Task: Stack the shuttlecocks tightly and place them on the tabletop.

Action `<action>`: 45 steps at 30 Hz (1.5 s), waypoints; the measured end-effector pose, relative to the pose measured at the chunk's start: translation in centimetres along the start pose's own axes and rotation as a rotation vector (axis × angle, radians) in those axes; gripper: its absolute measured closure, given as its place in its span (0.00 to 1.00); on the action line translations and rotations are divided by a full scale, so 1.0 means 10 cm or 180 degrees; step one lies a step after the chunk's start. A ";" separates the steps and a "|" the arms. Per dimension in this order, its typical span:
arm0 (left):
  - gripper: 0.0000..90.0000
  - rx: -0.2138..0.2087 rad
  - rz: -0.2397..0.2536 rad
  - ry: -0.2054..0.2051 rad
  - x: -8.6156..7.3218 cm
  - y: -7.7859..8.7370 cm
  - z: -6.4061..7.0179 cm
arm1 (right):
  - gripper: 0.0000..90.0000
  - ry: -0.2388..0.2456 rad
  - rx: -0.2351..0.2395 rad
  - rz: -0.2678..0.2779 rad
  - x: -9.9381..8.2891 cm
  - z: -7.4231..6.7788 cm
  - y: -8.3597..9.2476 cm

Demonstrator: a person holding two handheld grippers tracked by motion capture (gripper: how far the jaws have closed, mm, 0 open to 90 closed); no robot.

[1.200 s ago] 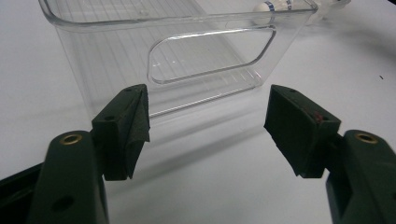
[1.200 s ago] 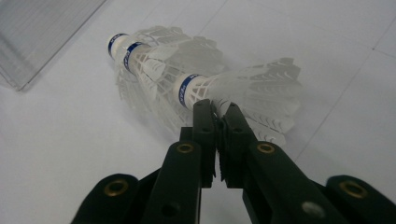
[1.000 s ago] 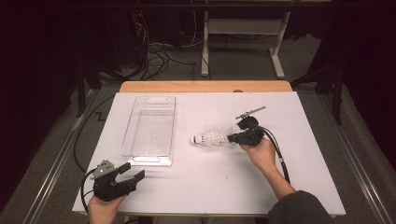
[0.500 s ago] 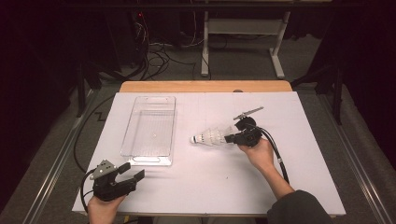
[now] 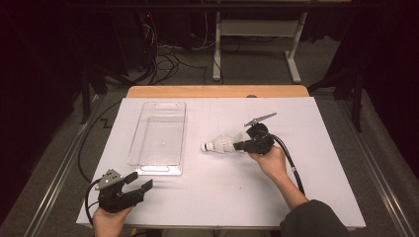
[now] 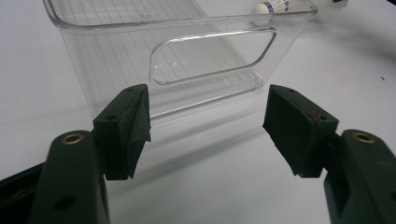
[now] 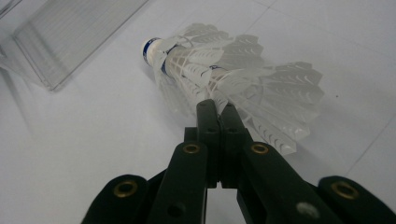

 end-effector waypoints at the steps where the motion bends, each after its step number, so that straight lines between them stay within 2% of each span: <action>1: 0.36 0.0000 -0.0001 -0.0001 0.00 0.00 0.00 | 1.00 0.0011 0.0009 0.0005 0.01 -0.01 0.00; 10: 0.36 0.0001 0.0002 -0.0008 0.00 0.00 0.00 | 1.00 0.0004 0.0095 0.0055 0.02 -0.04 -0.06; 14: 0.36 -0.0005 -0.0008 -0.0009 0.00 -0.01 0.00 | 1.00 -0.0003 0.0048 0.0057 0.01 0.00 -0.08; 17: 0.36 -0.0009 -0.0018 -0.0010 0.00 -0.01 0.01 | 1.00 0.0069 -0.0008 0.0036 0.01 0.00 -0.09; 23: 0.36 -0.0008 -0.0010 -0.0008 0.00 -0.01 0.00 | 0.99 0.0030 -0.0064 0.0043 0.00 0.03 -0.09; 29: 0.36 -0.0011 -0.0017 -0.0016 0.00 -0.01 0.00 | 0.88 0.0048 -0.0139 0.0060 0.01 0.05 -0.09; 39: 0.36 0.0000 -0.0002 0.0001 0.00 0.00 -0.01 | 0.61 0.0048 -0.0286 0.0078 0.01 0.09 -0.06; 45: 0.36 -0.0018 0.0007 0.0027 -0.01 0.01 -0.01 | 0.56 0.0091 -0.0326 0.0110 0.01 0.06 -0.07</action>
Point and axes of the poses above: each handheld gripper's, and its own axes: y roughly backward along the jaws, x roughly out of its top, z roughly to its right, the point moved 9 cm from there along -y, roughly forward along the jaws, and after that the axes turned 5 degrees about z, right-handed, at the moved point
